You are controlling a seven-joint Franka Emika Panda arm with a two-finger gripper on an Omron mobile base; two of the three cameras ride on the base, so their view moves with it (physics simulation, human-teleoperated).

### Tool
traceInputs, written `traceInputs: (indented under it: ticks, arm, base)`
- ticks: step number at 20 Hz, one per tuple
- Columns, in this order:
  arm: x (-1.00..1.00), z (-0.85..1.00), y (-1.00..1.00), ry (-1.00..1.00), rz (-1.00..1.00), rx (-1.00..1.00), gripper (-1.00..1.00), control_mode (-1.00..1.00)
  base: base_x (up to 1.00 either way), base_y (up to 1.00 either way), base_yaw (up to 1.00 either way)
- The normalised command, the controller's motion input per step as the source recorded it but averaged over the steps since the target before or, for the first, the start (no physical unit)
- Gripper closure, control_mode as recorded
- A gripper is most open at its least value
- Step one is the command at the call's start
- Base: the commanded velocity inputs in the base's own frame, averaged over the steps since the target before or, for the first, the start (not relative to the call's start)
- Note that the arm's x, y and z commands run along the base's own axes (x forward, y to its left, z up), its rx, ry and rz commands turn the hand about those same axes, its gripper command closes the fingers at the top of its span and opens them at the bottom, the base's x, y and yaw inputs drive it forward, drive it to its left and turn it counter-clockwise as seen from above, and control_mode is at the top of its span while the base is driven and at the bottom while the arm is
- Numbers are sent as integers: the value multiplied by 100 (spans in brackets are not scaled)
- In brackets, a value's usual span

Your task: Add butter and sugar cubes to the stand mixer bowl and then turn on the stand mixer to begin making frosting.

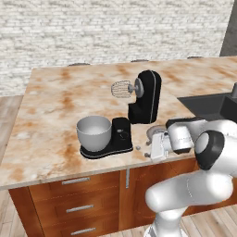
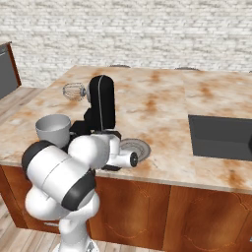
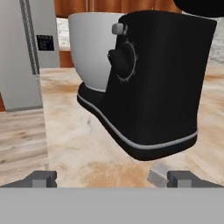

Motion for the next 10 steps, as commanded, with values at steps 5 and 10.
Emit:
traceInputs:
  ticks: [5,10]
  arm:
    - [13,-2,25,4,0,1,-100,-100]
    - [37,-2,12,5,-3,0,-100,-100]
  base:
    - [0,0,0]
    - [0,0,0]
